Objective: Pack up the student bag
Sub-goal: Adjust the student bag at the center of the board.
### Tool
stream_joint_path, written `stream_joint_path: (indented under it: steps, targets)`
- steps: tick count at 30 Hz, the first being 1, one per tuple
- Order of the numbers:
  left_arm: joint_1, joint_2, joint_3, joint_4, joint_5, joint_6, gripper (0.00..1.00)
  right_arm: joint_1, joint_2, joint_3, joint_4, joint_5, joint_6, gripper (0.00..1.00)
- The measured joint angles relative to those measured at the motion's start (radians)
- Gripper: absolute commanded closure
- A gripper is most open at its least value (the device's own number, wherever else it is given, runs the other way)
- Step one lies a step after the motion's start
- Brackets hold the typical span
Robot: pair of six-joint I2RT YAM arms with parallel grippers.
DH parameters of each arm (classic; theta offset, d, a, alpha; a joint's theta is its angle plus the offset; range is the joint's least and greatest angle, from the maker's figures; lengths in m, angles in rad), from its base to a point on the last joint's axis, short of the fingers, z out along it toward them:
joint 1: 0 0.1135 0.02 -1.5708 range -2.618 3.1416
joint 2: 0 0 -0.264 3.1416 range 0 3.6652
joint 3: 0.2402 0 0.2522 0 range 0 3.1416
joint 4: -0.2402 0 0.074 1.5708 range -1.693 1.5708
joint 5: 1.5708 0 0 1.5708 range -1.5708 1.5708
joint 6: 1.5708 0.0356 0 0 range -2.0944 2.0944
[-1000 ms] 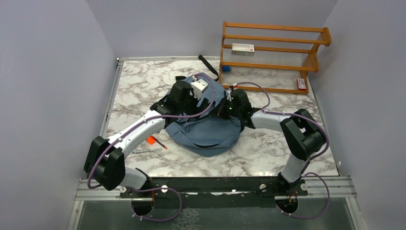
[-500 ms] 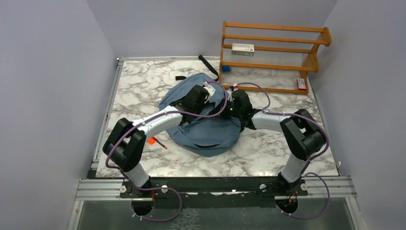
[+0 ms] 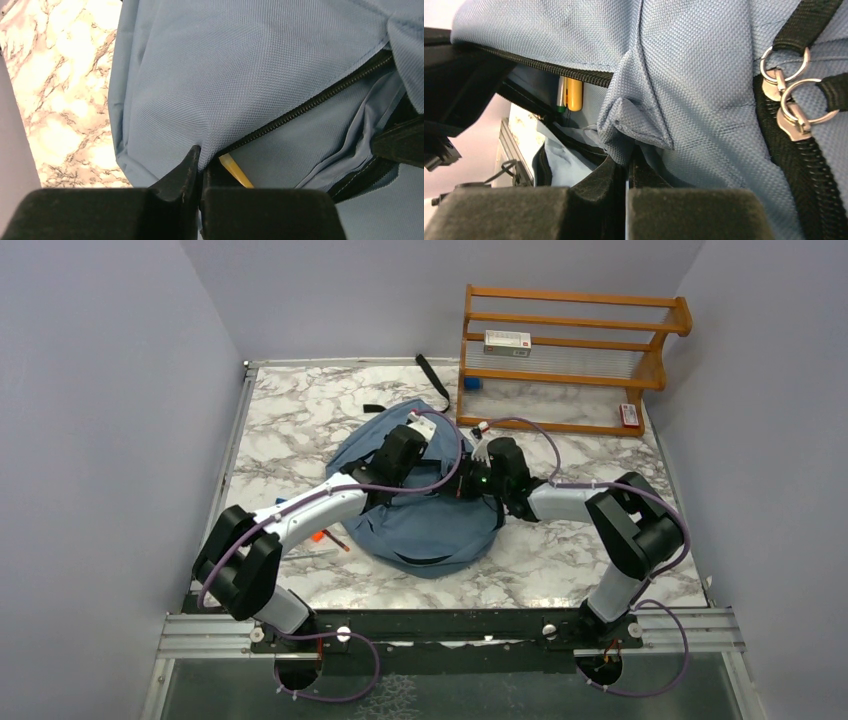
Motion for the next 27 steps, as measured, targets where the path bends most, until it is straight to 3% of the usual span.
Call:
stream_joint_path:
  steps: [14,24,27]
  targets:
    - [0.055,-0.033,-0.029,0.067,0.111,-0.047,1.0,0.009,-0.013,0.002,-0.011,0.047,-0.045,0.97]
    - [0.156,0.139,0.162,0.107,0.257,0.047,1.0,0.002,0.066,0.121,-0.032,0.06,-0.084,0.96]
    - [0.167,0.171,0.202,0.106,0.276,0.077,0.86,-0.003,0.081,0.134,-0.021,0.054,-0.086,0.89]
